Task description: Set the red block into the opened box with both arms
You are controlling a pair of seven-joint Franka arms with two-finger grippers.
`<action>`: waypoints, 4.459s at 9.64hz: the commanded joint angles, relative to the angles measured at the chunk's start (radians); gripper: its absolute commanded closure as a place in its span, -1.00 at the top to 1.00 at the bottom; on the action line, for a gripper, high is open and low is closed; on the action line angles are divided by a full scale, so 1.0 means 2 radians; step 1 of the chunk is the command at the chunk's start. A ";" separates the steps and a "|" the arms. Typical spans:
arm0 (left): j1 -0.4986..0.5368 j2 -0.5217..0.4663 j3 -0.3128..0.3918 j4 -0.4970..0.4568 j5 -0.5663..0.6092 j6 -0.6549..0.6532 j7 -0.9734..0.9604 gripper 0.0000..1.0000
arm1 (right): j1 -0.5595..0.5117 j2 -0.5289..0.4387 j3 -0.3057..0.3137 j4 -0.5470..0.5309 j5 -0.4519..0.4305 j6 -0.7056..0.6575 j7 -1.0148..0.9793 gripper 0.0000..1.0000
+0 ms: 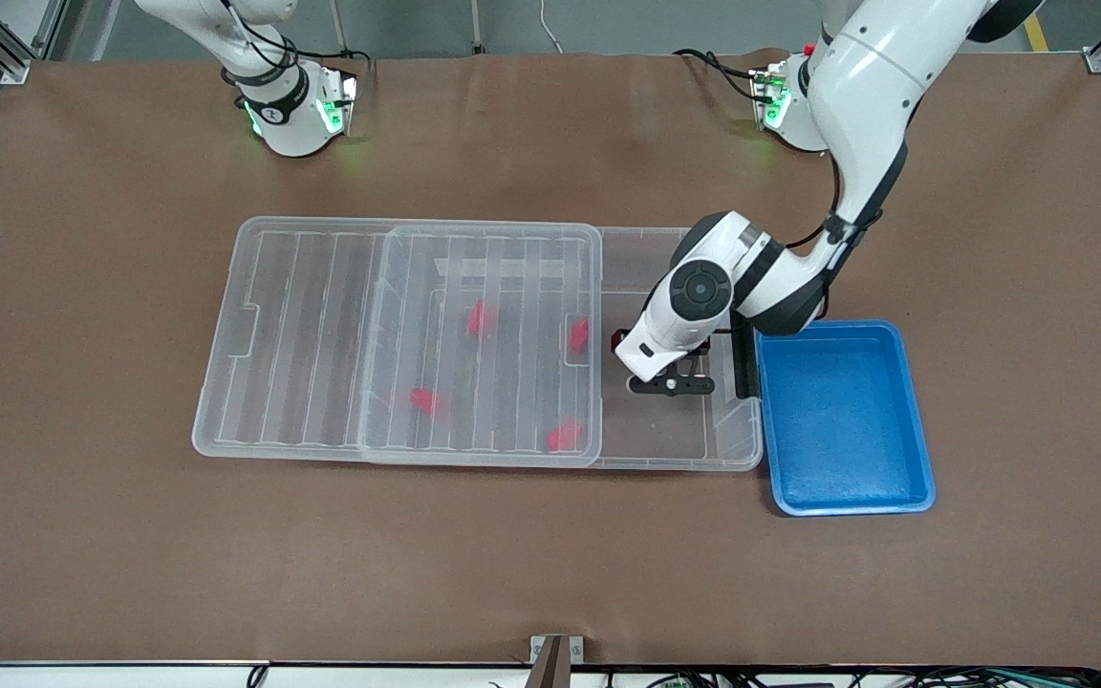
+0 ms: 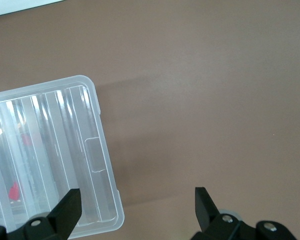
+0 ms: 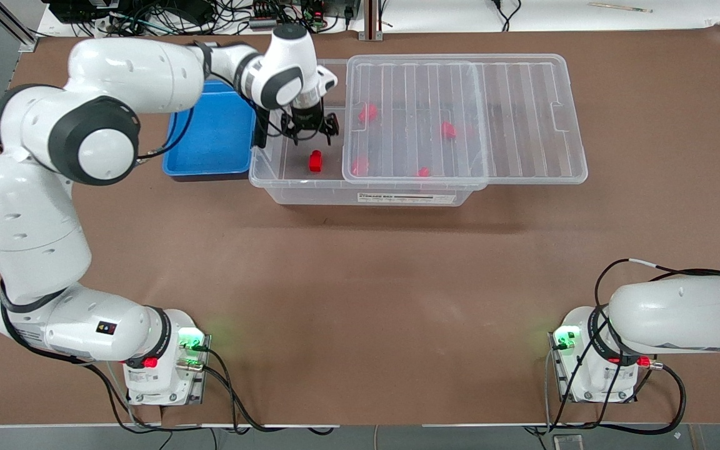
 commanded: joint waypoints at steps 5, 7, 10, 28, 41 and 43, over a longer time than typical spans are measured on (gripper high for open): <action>0.028 -0.071 0.005 0.174 0.013 -0.248 0.012 1.00 | -0.002 0.027 0.000 -0.162 -0.002 0.148 -0.114 -1.00; 0.073 -0.116 0.006 0.192 0.013 -0.271 0.080 1.00 | 0.001 0.055 0.000 -0.205 0.021 0.193 -0.137 -1.00; 0.113 -0.160 0.004 0.192 0.000 -0.289 0.119 1.00 | 0.013 0.077 0.002 -0.259 0.069 0.242 -0.147 -1.00; 0.145 -0.297 0.116 0.118 -0.079 -0.379 0.295 1.00 | 0.032 0.132 0.078 -0.255 0.187 0.252 -0.108 -1.00; 0.150 -0.318 0.116 0.089 -0.091 -0.363 0.299 1.00 | 0.044 0.161 0.129 -0.242 0.188 0.296 -0.058 -1.00; 0.150 -0.314 0.116 0.091 -0.091 -0.370 0.299 1.00 | 0.044 0.161 0.129 -0.236 0.187 0.292 -0.059 -0.94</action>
